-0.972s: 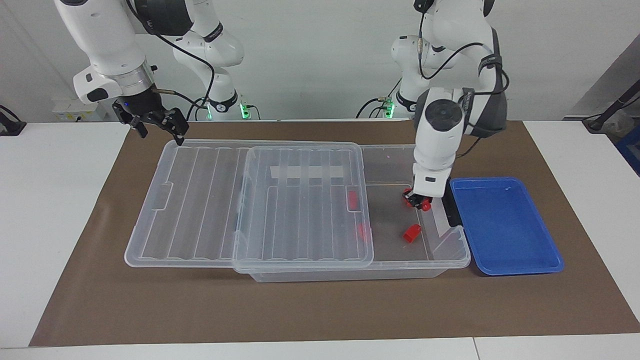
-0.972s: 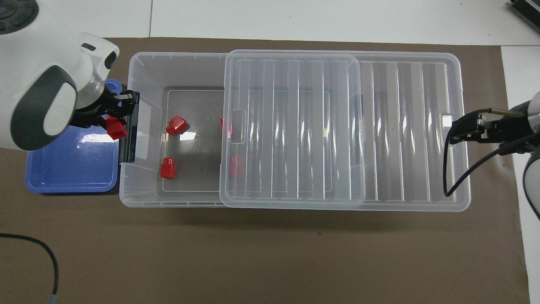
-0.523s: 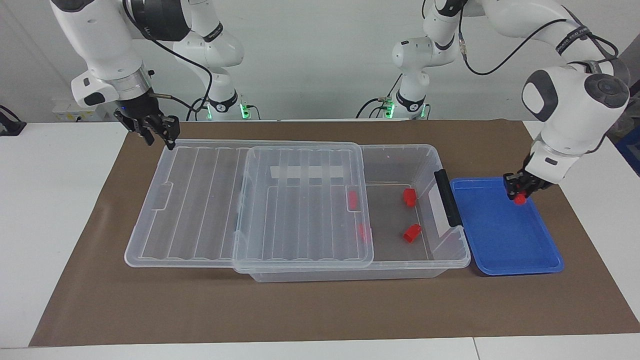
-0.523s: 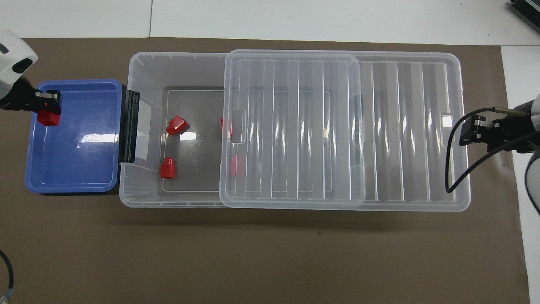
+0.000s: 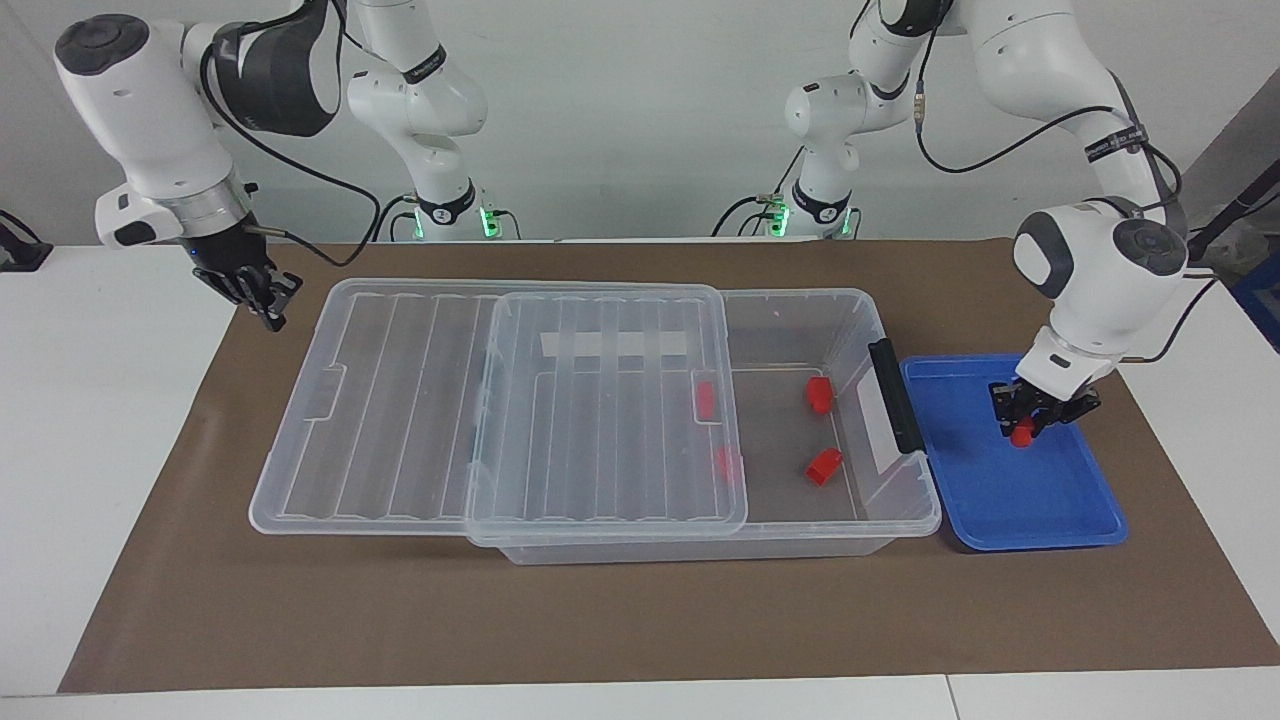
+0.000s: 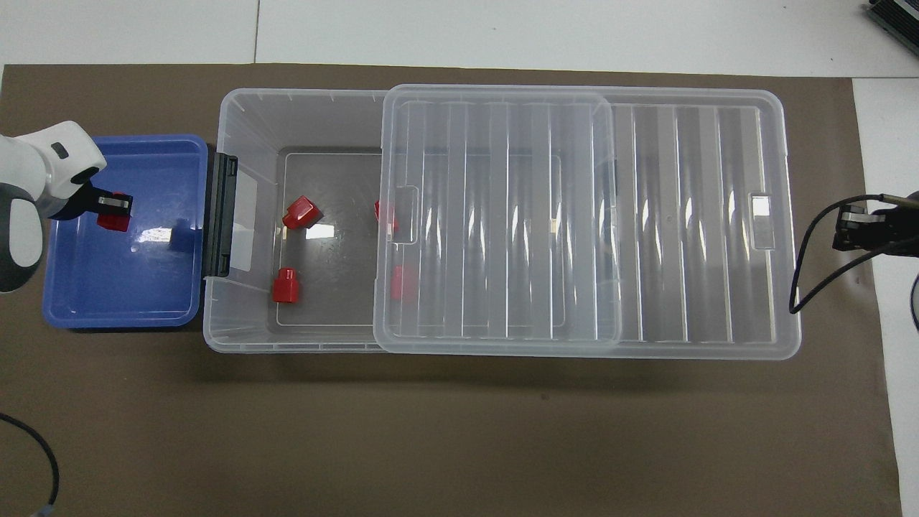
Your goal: Place red block in blue tray from box
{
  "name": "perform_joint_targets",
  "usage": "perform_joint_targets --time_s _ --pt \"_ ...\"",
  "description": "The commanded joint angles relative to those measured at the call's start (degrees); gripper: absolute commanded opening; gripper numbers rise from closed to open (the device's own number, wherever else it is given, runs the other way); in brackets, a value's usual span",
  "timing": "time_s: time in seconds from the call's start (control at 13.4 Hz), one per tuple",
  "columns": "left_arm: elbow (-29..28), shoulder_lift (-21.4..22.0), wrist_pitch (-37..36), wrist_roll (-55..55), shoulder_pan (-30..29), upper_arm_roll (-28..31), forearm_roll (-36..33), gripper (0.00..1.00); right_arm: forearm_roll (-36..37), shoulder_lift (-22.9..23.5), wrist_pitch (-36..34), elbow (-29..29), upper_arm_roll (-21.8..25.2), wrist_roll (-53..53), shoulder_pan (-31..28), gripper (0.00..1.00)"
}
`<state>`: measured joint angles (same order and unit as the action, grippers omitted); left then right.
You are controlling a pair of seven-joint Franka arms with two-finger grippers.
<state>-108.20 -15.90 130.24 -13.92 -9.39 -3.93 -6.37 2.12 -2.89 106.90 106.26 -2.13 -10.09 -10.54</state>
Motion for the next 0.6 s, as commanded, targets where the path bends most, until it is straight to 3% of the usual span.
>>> perform_joint_targets --time_s 0.0,0.52 --pt "-6.49 1.49 5.11 -2.07 -1.07 0.32 0.83 0.00 -1.24 -1.60 7.66 5.35 -0.42 1.91 -2.37 0.00" --pt "-8.17 -0.27 9.67 -4.45 -3.54 -0.03 1.45 0.00 -1.33 0.59 9.90 7.83 -0.59 3.41 -1.51 0.00"
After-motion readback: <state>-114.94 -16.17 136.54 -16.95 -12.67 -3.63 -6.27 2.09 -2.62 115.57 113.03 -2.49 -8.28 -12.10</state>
